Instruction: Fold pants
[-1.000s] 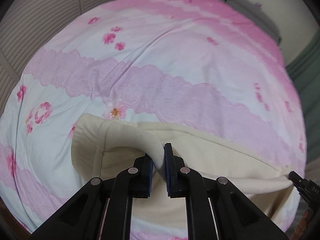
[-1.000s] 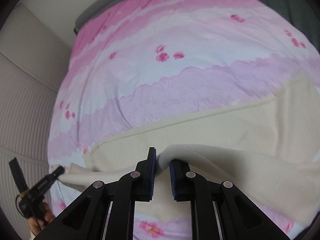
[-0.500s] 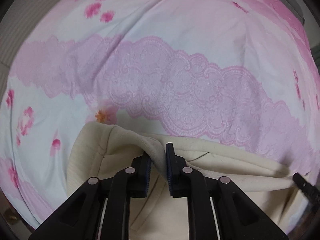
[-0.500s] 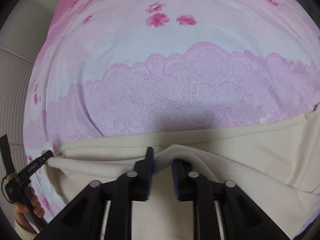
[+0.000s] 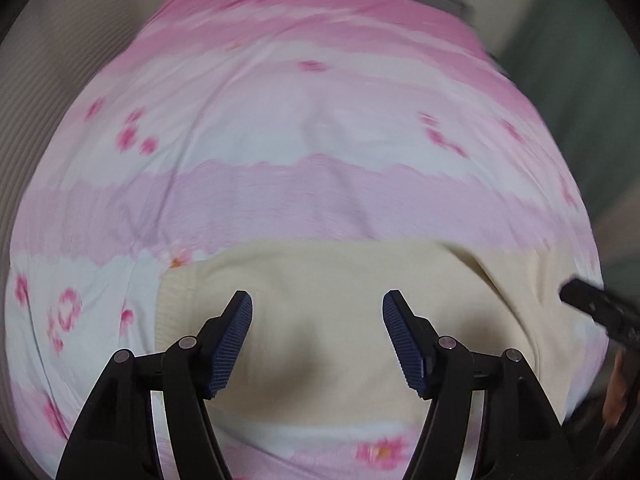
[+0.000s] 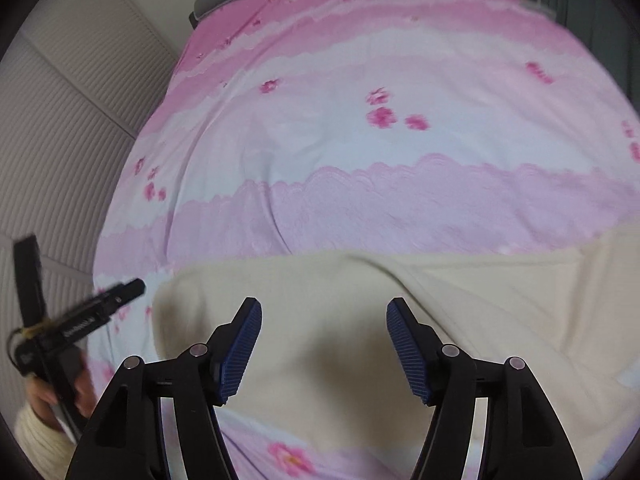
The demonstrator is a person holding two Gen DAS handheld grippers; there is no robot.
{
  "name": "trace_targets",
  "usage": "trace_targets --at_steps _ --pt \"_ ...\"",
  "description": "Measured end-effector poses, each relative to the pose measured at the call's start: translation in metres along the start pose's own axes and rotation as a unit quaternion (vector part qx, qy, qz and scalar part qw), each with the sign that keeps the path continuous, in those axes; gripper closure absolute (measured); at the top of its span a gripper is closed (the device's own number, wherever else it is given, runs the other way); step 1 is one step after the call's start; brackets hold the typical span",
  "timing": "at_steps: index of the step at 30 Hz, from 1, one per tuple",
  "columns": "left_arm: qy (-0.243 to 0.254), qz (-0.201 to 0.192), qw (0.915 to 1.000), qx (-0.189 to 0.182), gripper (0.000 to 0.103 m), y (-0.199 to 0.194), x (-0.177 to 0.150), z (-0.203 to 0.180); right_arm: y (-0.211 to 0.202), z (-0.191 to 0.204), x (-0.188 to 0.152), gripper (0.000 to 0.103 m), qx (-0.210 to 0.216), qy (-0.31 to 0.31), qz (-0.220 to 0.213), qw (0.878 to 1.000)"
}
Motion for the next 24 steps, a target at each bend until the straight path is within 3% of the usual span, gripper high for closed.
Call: trace_targets --at_steps 3,7,13,15,19,24 --pt "0.073 0.004 0.9972 -0.018 0.033 -0.011 -0.021 -0.048 -0.03 -0.026 -0.036 0.037 -0.039 0.0 -0.013 0.999" --pt "0.164 0.015 0.9854 -0.042 0.027 -0.016 -0.056 -0.112 -0.059 -0.067 -0.089 0.037 -0.071 0.033 -0.011 0.997" --pt "0.236 0.057 0.9642 -0.106 0.022 -0.003 -0.113 -0.198 -0.084 -0.128 -0.154 0.037 -0.114 0.091 -0.005 0.989" --pt "0.257 0.062 0.9589 -0.102 0.022 0.008 -0.127 -0.224 -0.087 -0.145 -0.169 0.037 -0.125 0.102 0.0 0.987" --pt "0.245 0.079 0.9614 -0.096 0.022 0.033 -0.149 -0.261 -0.087 -0.191 -0.203 0.037 -0.153 0.105 0.014 0.983" --pt "0.198 0.106 0.9726 -0.062 0.022 0.073 -0.173 -0.301 -0.063 -0.255 -0.242 0.037 -0.148 0.086 0.053 0.984"
Point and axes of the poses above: each gripper's, at about its wrist camera, not at the fingertips, and y roughly the way its jaws point, z to its left, x to its top, the point moved 9 cm from there along y, roughly the way its jaws point, and after that the axes turned 14 degrees about -x, right-handed, at the moved point
